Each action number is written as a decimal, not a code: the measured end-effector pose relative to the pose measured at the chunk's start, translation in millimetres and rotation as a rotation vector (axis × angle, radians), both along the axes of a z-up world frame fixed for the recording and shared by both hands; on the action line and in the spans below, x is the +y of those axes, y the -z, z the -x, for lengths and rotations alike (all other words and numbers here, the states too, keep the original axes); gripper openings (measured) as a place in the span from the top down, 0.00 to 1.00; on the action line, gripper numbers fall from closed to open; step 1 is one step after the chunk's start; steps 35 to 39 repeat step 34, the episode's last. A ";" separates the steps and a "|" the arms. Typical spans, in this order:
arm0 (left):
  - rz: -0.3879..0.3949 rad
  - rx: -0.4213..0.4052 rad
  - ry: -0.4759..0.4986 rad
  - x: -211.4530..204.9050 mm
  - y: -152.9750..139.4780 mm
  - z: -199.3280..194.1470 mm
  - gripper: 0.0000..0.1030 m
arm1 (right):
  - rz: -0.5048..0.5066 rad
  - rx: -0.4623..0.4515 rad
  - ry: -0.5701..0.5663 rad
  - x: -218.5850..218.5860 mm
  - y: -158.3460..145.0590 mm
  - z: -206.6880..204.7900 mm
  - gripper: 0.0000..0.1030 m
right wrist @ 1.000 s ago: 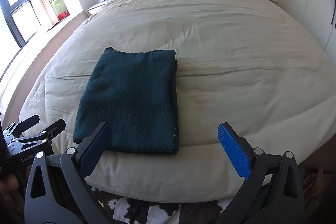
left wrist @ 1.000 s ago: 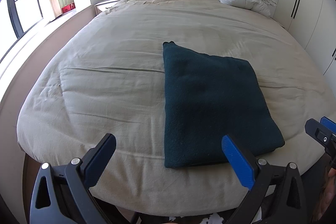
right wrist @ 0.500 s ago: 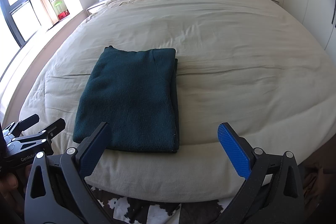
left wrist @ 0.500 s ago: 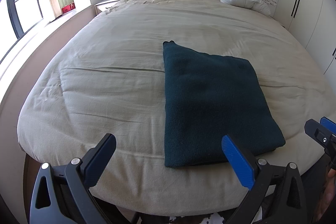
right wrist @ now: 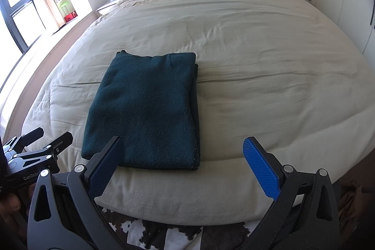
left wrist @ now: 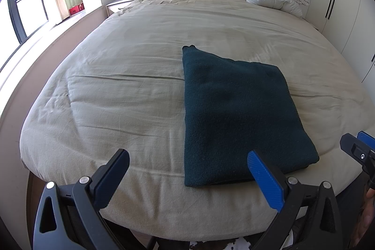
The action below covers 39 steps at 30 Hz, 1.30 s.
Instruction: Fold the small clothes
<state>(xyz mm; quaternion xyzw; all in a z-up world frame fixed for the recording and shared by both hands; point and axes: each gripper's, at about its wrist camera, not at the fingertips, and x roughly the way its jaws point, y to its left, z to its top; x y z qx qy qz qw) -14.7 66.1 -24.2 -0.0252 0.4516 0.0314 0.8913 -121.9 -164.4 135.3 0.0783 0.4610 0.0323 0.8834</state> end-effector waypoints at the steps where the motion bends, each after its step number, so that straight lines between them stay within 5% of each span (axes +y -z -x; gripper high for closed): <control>1: 0.000 0.000 0.000 0.0 0.0 0.0 0.00 | 0.000 0.000 0.000 -0.1 0.2 -0.2 0.00; 39: -0.007 0.002 0.005 8.8 1.1 0.5 0.00 | -0.012 0.012 -0.001 0.1 2.0 -0.9 0.00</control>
